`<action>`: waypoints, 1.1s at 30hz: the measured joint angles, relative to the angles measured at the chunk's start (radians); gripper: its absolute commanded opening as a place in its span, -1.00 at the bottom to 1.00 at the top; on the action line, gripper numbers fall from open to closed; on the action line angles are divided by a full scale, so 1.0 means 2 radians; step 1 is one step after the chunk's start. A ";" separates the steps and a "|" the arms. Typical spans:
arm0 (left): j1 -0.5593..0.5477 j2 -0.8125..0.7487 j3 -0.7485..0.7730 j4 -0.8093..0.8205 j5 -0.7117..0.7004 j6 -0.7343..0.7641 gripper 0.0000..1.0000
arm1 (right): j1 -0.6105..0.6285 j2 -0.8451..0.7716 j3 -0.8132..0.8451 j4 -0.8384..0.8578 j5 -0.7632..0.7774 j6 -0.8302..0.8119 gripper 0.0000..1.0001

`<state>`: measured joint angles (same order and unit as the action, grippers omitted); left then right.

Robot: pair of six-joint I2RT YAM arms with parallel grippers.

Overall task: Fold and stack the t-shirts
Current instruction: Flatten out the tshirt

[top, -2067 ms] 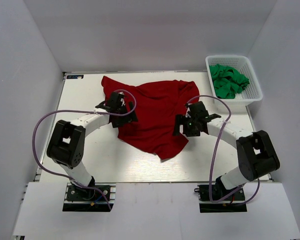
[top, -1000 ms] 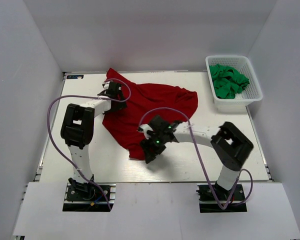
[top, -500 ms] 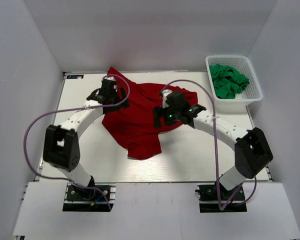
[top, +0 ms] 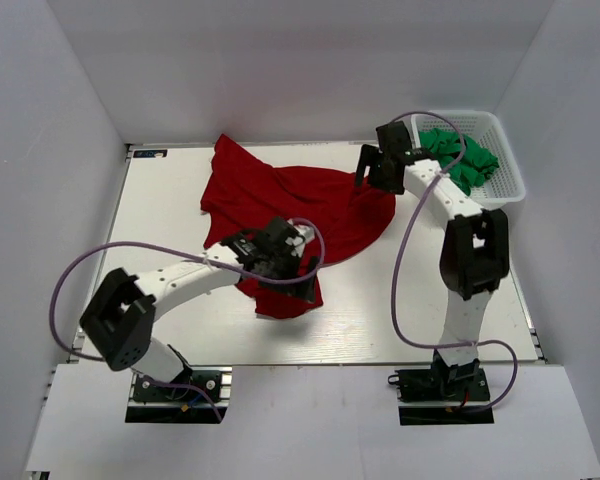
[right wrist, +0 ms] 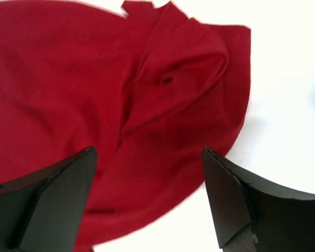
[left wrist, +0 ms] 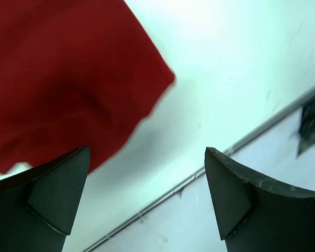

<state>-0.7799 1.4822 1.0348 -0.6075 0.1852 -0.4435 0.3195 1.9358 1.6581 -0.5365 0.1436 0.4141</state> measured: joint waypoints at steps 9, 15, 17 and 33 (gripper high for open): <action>-0.057 0.032 -0.026 0.017 0.021 0.040 0.89 | -0.015 0.091 0.085 -0.046 0.007 0.019 0.51; -0.069 0.063 -0.039 0.029 0.011 0.062 0.68 | -0.018 0.101 0.094 -0.061 0.005 0.027 0.44; -0.070 0.066 -0.047 0.033 0.002 0.065 0.60 | -0.018 0.101 0.094 -0.060 0.005 0.029 0.35; -0.068 0.093 -0.046 0.064 -0.039 0.045 -1.00 | -0.020 0.126 0.094 -0.060 -0.016 0.039 -0.38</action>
<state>-0.9154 1.6676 0.9421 -0.4793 0.1062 -0.3527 0.2787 2.1887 1.8458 -0.6567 0.1123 0.4923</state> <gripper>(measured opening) 0.023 0.386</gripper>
